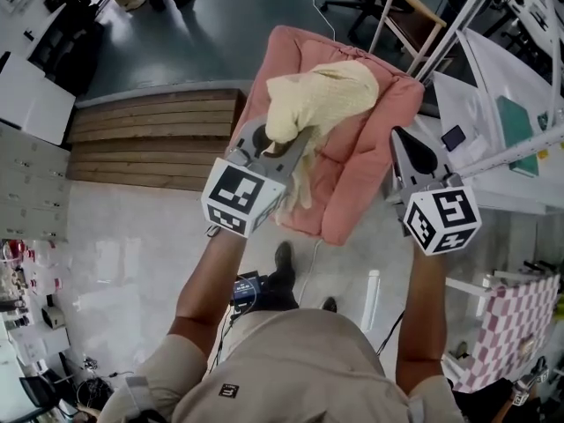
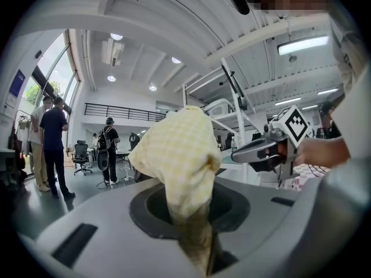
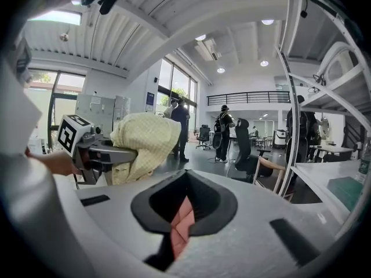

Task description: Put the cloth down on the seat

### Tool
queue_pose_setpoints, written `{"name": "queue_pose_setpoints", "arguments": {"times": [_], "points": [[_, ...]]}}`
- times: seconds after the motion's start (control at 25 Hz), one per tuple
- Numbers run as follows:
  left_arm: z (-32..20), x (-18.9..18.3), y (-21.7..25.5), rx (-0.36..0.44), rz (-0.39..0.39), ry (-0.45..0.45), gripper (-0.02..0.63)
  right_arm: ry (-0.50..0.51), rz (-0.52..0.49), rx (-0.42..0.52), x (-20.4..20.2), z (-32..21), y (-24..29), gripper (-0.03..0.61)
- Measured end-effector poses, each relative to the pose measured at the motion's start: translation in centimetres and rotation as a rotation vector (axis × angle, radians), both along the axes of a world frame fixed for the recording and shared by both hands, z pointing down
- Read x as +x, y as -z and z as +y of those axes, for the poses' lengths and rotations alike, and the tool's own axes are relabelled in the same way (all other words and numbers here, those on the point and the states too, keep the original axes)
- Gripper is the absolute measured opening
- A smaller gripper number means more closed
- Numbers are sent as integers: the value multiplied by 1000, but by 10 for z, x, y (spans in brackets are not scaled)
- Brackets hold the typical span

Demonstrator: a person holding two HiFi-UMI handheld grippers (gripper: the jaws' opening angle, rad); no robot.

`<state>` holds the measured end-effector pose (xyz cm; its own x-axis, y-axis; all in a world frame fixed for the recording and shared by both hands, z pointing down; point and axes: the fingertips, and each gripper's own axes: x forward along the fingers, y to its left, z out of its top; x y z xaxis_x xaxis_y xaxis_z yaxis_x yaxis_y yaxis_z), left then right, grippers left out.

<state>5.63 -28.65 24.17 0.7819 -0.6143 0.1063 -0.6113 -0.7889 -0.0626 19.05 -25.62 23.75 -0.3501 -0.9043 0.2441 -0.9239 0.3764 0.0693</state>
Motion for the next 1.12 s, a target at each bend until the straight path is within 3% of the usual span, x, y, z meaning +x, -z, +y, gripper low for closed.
{"name": "queue_pose_setpoints", "arguments": {"times": [0.4, 0.64, 1.12], "points": [[-62, -17, -64, -78, -72, 24, 80, -10, -5, -40, -17, -62, -41, -8], [-105, -33, -103, -51, -77, 58, 80, -11, -11, -48, -35, -100, -75, -6], [-166, -59, -212, -120, -104, 107, 80, 6, 0, -145, -65, -139, -171, -8]]}}
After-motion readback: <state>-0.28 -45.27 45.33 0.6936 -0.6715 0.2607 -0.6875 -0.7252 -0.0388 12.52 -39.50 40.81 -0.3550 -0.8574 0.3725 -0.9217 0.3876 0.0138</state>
